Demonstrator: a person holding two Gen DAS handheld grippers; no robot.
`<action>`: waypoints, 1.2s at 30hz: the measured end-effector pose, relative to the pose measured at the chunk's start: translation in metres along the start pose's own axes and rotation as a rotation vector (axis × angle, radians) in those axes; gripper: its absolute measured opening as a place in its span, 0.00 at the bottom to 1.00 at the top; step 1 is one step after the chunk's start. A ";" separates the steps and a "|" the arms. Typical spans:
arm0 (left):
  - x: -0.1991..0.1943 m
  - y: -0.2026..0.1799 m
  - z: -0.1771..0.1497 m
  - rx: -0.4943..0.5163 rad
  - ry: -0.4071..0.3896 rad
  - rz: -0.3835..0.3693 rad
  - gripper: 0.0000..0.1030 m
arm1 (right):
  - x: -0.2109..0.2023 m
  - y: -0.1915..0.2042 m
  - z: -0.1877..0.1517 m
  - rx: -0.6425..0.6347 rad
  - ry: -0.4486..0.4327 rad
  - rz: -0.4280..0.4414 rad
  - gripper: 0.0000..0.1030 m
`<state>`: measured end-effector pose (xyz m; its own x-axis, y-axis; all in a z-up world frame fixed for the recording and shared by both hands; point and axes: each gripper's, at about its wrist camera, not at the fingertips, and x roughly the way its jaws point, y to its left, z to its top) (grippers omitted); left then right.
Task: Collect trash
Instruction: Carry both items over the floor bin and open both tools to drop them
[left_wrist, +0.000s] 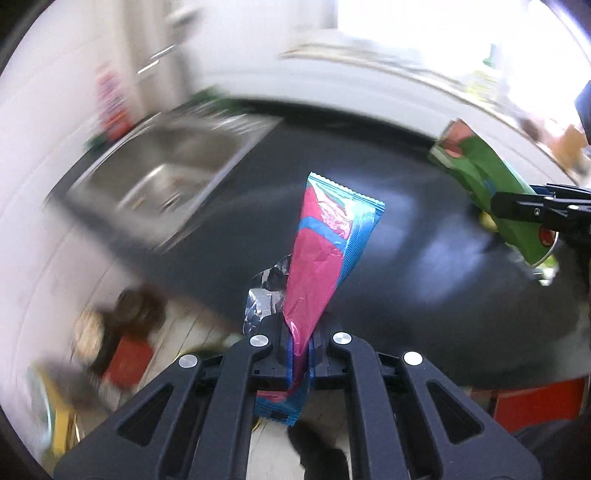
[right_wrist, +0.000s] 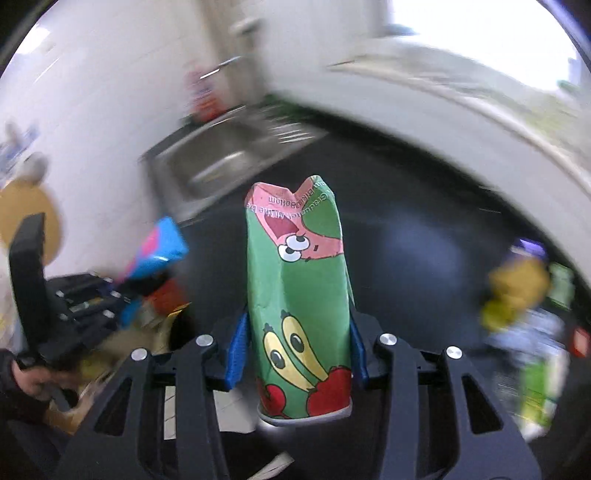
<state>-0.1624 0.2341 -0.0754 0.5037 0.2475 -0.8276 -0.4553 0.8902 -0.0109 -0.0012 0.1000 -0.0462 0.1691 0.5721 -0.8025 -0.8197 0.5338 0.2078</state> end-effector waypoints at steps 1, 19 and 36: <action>-0.003 0.025 -0.017 -0.046 0.016 0.037 0.04 | 0.023 0.033 0.005 -0.036 0.033 0.064 0.44; 0.118 0.190 -0.179 -0.414 0.193 0.058 0.04 | 0.260 0.237 -0.039 -0.245 0.424 0.148 0.45; 0.132 0.205 -0.191 -0.429 0.183 0.010 0.75 | 0.268 0.239 -0.036 -0.275 0.435 0.129 0.75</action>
<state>-0.3291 0.3761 -0.2944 0.3772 0.1496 -0.9140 -0.7418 0.6396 -0.2015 -0.1714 0.3582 -0.2313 -0.1376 0.2801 -0.9500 -0.9420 0.2594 0.2129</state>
